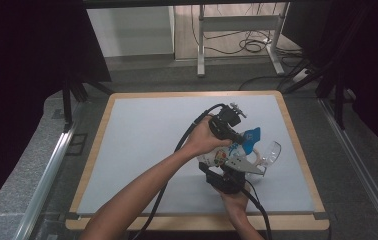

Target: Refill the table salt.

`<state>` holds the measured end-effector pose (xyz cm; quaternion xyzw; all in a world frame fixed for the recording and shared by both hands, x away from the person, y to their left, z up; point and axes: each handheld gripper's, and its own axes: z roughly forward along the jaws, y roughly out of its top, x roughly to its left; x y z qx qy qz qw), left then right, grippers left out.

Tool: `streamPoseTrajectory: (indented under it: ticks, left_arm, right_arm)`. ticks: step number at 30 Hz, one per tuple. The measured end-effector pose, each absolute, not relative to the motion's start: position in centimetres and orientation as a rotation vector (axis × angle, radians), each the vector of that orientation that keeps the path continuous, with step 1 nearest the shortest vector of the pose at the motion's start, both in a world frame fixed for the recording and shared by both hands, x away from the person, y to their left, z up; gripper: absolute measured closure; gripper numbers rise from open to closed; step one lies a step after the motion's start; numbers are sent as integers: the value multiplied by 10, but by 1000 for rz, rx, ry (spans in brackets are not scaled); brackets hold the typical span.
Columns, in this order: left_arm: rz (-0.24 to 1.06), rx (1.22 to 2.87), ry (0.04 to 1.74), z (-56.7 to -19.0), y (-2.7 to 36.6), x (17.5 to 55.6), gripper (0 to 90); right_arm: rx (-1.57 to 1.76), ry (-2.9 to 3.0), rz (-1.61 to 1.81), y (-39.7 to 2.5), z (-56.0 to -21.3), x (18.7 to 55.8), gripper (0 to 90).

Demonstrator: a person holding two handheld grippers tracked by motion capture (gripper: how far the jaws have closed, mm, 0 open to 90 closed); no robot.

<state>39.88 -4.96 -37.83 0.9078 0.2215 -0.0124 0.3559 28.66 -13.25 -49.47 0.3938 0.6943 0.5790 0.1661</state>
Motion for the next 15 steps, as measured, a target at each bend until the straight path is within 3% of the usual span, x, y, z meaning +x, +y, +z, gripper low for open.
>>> streamPoseTrajectory:
  ticks: [15]
  left_arm:
    - [-40, 2354, 569, -376, -50, 399, 900]
  right_arm:
    - [1100, 1977, 1637, -131, -492, 286, 547]
